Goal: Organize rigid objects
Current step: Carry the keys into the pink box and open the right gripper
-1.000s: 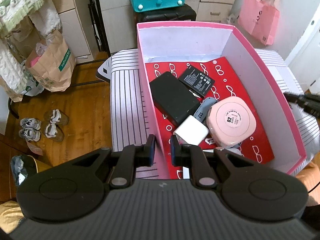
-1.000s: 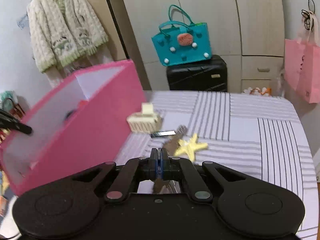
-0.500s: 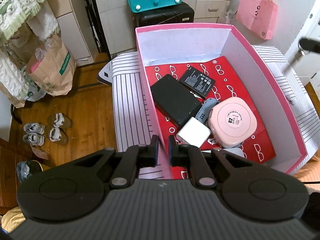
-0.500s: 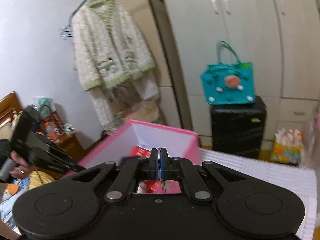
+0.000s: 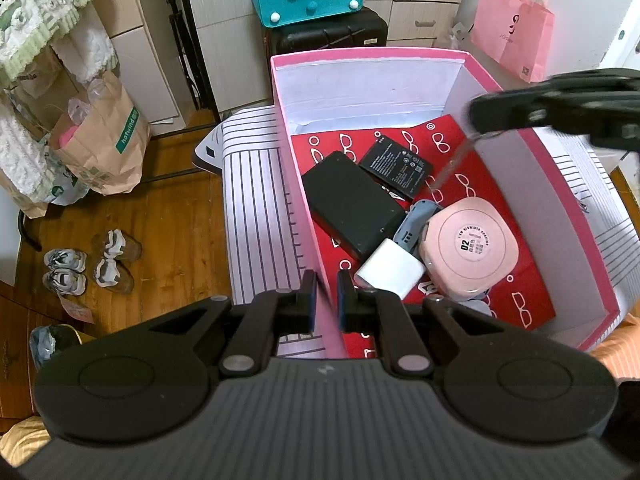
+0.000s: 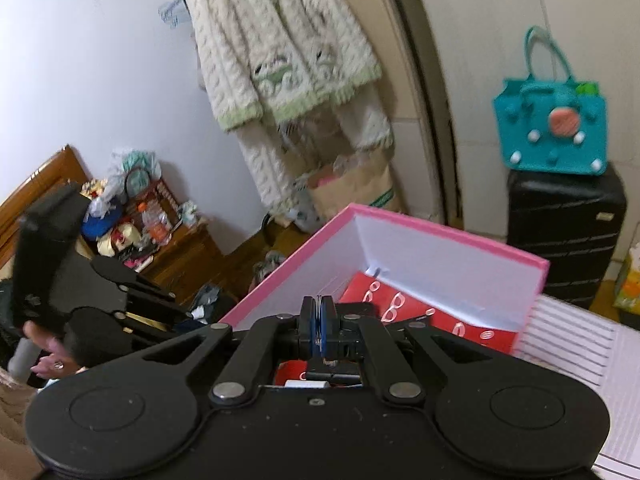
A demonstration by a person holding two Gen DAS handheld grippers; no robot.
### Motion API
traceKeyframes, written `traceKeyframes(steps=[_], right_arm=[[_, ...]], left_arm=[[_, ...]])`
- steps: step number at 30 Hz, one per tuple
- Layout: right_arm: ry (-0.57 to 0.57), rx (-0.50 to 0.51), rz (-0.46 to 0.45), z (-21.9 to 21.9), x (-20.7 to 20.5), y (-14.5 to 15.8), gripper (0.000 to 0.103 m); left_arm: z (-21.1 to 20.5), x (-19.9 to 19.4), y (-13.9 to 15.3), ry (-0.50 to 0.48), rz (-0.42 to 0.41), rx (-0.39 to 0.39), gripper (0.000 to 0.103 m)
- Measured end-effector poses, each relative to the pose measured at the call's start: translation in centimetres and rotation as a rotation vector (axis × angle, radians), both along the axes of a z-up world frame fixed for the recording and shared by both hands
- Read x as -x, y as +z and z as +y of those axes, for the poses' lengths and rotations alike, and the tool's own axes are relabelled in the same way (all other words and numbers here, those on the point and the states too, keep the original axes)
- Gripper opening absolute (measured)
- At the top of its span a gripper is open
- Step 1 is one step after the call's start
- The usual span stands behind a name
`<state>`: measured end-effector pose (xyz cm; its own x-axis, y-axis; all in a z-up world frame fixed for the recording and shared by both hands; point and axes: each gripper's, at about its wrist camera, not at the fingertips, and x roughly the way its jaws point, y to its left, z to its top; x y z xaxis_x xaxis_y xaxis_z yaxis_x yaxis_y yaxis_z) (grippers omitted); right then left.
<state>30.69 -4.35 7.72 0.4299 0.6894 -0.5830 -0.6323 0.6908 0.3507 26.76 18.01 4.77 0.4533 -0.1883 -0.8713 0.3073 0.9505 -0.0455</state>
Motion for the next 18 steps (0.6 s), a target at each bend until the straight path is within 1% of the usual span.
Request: traceKeyframes(steps=[4,6,9,13,15,18], right_arm=[[0.030,0.017,0.073,2.2,-1.8,-1.7,0.004],[0.038,0.036,0.092,3.2,-2.5,-2.5,0.004],[0.027,0.068,0.113,4.3,-3.5,-3.6,0.004],[-0.020,0.093,0.125,4.7,-4.8,-4.4,0.005],[-0.034,0.100,0.106,4.7,-4.9,-4.3,0.006],[-0.064,0.139,0.036,4.5,-4.3,-3.7,0.010]], left_arm=[[0.0,0.2,-0.1,0.005,-0.005,0.003,0.009],[0.0,0.3,-0.2,0.009,-0.010,0.000,0.009],[-0.1,0.4,-0.2,0.012,-0.017,-0.004,0.009],[0.1,0.2,-0.1,0.021,-0.014,0.009,0.009],[0.2,0.1,-0.2,0.027,-0.012,0.015,0.010],[0.2,0.0,-0.2,0.031,-0.008,0.019,0.010]])
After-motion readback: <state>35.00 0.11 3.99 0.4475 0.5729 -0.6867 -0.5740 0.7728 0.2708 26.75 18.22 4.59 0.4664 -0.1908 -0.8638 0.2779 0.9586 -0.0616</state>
